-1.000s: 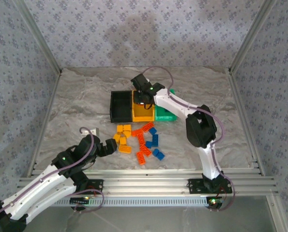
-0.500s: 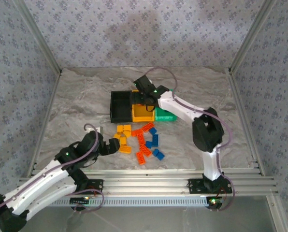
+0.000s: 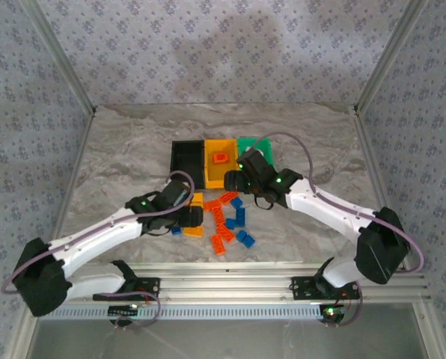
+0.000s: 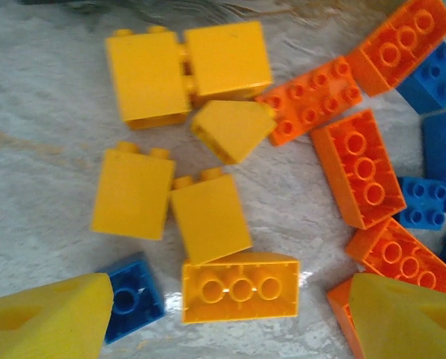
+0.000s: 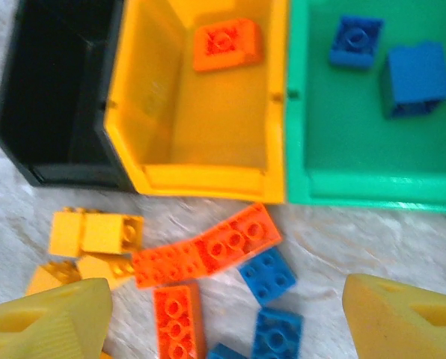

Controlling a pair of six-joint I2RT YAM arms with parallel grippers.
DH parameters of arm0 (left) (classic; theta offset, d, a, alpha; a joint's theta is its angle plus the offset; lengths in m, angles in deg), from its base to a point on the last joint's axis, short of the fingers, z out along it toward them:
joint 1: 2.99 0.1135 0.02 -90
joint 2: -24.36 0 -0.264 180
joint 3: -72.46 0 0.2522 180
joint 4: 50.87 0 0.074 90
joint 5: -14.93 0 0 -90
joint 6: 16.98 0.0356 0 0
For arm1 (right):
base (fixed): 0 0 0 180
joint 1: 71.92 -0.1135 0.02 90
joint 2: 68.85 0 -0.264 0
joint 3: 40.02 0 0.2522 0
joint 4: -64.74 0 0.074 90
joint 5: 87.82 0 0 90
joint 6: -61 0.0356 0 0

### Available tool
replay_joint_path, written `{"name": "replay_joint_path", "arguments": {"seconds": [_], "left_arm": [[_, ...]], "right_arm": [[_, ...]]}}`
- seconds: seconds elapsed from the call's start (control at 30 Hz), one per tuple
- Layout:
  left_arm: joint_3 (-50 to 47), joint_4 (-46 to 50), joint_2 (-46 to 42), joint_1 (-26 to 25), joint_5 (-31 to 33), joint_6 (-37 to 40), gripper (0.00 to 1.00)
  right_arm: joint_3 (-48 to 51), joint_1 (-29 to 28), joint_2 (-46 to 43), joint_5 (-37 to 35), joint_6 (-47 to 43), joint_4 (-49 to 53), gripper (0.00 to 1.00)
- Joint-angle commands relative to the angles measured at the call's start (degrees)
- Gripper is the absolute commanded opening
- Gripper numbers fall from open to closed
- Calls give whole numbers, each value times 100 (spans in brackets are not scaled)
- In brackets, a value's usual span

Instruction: Sort the legos into containers by color

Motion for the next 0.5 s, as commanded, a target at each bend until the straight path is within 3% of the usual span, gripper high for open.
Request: {"name": "replay_joint_path", "arguments": {"seconds": [0.0, 0.1, 0.3, 0.47], "left_arm": [[205, -14, 270, -394, -20, 200, 81], [80, -73, 487, -606, -6, 10, 81], [-121, -279, 751, -979, 380, -136, 95], [-254, -517, 1014, -995, 415, -188, 96]], "right_arm": [[336, 38, -479, -183, 246, 56, 83], [662, 118, -746, -165, 301, 7, 83], [941, 184, -983, -120, 341, -113, 83], [963, 198, -1071, -101, 312, -59, 84]]}}
